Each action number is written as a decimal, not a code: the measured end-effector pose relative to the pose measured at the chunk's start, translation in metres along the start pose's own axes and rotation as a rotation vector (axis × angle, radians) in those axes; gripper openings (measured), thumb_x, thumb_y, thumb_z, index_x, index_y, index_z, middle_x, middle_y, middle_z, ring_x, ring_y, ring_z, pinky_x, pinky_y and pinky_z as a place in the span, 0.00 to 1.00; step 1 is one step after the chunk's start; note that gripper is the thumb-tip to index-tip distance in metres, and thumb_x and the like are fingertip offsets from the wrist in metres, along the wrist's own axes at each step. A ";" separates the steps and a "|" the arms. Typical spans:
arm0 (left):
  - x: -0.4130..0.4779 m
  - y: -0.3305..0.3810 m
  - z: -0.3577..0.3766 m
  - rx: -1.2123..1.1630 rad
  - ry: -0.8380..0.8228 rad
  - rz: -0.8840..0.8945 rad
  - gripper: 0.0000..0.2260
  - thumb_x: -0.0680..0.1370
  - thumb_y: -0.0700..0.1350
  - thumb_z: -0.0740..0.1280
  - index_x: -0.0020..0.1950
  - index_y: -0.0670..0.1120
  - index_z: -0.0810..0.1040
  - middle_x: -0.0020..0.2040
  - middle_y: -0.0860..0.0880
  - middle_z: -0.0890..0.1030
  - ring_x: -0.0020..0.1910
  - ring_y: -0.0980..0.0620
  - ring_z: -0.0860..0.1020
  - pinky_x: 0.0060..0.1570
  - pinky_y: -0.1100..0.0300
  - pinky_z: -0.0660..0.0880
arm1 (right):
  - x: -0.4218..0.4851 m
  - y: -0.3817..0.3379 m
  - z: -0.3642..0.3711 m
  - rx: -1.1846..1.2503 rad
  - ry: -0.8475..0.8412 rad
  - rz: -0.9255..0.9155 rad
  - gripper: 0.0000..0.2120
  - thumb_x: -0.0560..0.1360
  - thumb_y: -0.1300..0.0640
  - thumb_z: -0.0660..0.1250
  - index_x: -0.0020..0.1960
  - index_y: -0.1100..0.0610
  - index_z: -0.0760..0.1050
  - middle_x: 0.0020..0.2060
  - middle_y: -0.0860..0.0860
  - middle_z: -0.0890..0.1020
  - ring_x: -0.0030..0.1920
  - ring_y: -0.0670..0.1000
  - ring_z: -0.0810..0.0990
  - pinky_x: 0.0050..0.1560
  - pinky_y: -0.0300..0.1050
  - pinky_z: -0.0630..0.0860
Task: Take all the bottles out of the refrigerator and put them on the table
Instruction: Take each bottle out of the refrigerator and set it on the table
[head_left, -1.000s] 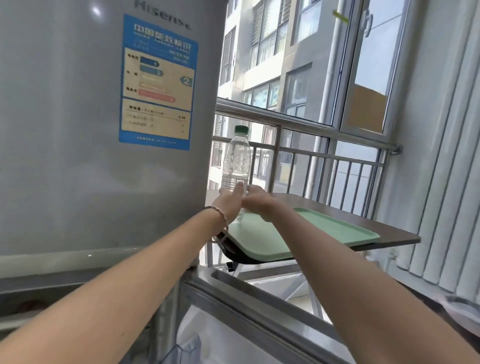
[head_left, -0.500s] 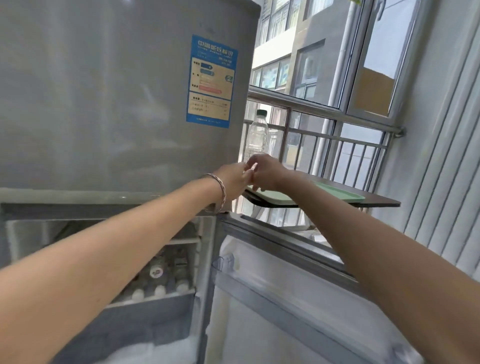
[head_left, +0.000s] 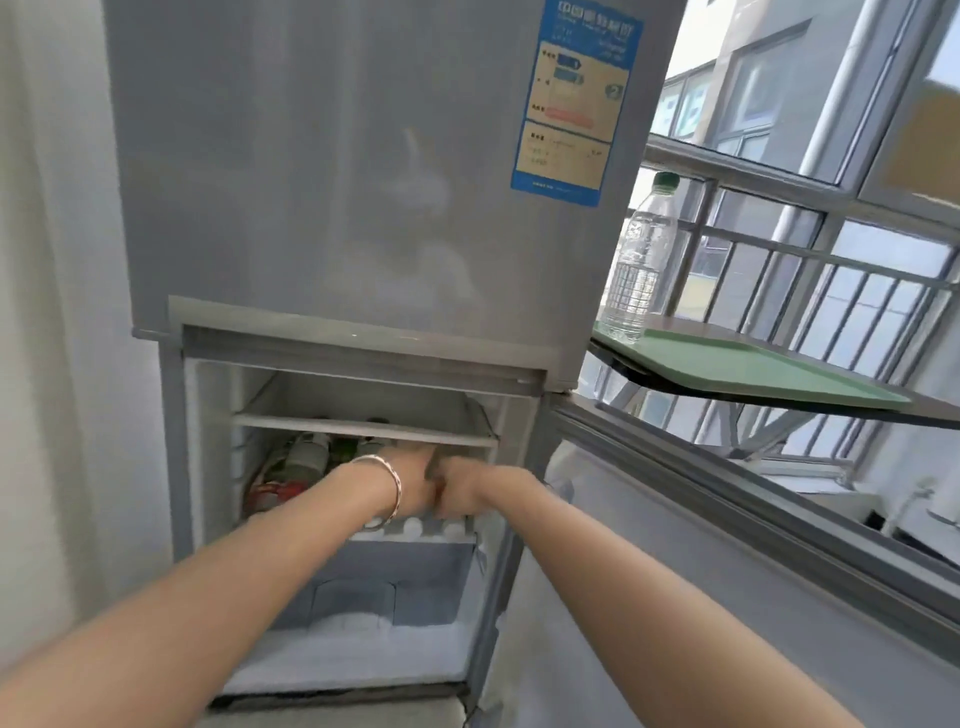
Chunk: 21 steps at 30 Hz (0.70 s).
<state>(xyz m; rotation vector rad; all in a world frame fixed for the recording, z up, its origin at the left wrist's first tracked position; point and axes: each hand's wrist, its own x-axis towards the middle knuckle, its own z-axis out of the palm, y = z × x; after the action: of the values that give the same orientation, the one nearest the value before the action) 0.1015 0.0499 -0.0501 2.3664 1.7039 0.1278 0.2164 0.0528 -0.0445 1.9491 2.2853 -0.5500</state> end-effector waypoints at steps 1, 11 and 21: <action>0.003 -0.007 0.013 0.006 0.014 -0.038 0.29 0.74 0.55 0.59 0.74 0.50 0.60 0.72 0.43 0.68 0.68 0.42 0.70 0.65 0.48 0.70 | 0.006 0.000 0.008 -0.006 -0.014 0.021 0.21 0.73 0.58 0.69 0.65 0.59 0.72 0.59 0.56 0.81 0.48 0.55 0.80 0.46 0.47 0.78; 0.078 -0.062 0.093 -0.045 0.058 -0.204 0.33 0.79 0.53 0.58 0.78 0.53 0.42 0.80 0.50 0.46 0.79 0.47 0.47 0.73 0.42 0.56 | 0.140 0.010 0.066 0.030 0.009 0.046 0.32 0.78 0.53 0.63 0.77 0.45 0.53 0.70 0.60 0.69 0.67 0.63 0.73 0.65 0.59 0.73; 0.109 -0.084 0.117 0.000 0.102 -0.223 0.31 0.79 0.50 0.60 0.79 0.52 0.48 0.80 0.51 0.48 0.79 0.48 0.49 0.75 0.48 0.56 | 0.185 0.024 0.103 0.118 0.153 0.005 0.24 0.82 0.52 0.55 0.76 0.46 0.55 0.75 0.63 0.59 0.72 0.63 0.65 0.70 0.51 0.66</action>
<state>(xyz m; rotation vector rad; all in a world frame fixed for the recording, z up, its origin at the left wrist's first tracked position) 0.0817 0.1629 -0.1898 2.1846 2.0008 0.2138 0.1892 0.1957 -0.2000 2.1195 2.3880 -0.5662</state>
